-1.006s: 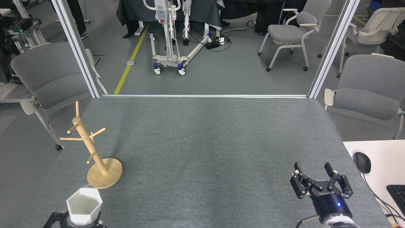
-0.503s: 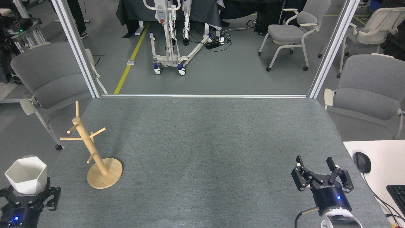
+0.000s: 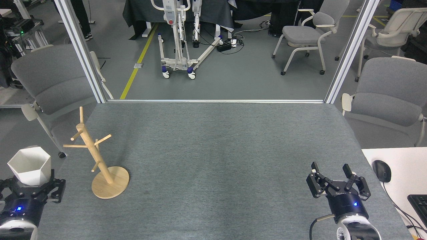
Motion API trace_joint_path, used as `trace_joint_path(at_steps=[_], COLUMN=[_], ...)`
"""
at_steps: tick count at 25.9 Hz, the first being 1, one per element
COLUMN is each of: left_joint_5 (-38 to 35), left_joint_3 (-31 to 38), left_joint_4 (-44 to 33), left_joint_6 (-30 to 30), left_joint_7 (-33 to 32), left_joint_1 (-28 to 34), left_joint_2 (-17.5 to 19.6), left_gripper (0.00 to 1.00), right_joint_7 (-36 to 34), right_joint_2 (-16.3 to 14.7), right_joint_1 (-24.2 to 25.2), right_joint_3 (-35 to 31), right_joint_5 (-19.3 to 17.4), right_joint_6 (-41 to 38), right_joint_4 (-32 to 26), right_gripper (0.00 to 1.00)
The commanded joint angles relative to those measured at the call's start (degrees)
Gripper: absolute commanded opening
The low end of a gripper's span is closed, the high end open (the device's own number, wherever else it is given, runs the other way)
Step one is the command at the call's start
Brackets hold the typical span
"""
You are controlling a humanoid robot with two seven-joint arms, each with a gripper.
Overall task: Hang cup on storage rack
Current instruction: 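Hang the cup on a peg of the wooden mug tree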
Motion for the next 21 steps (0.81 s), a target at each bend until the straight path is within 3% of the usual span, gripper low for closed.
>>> trace_joint_path(at_steps=[1,21], left_joint_5=[-0.3,-3.3], left_joint_3=[-0.2,-6.3], left_joint_4=[1.3,2.7], left_joint_6=[0.0,0.2], left_joint_7=[-1.6,-3.4], left_joint_1=[-1.7,-4.5], left_joint_2=[-0.1,-0.6], left_gripper=[0.00,0.00], right_joint_7=[0.1,0.2], right_joint_2=[0.0,0.9], right_joint_1=[-0.1,-1.7], right_joint_3=[0.0,-0.3], right_joint_5=[0.0,0.0], right_joint_6=[0.0,0.2], right_joint_4=[0.1,0.1], right_gripper=[1.00,1.00])
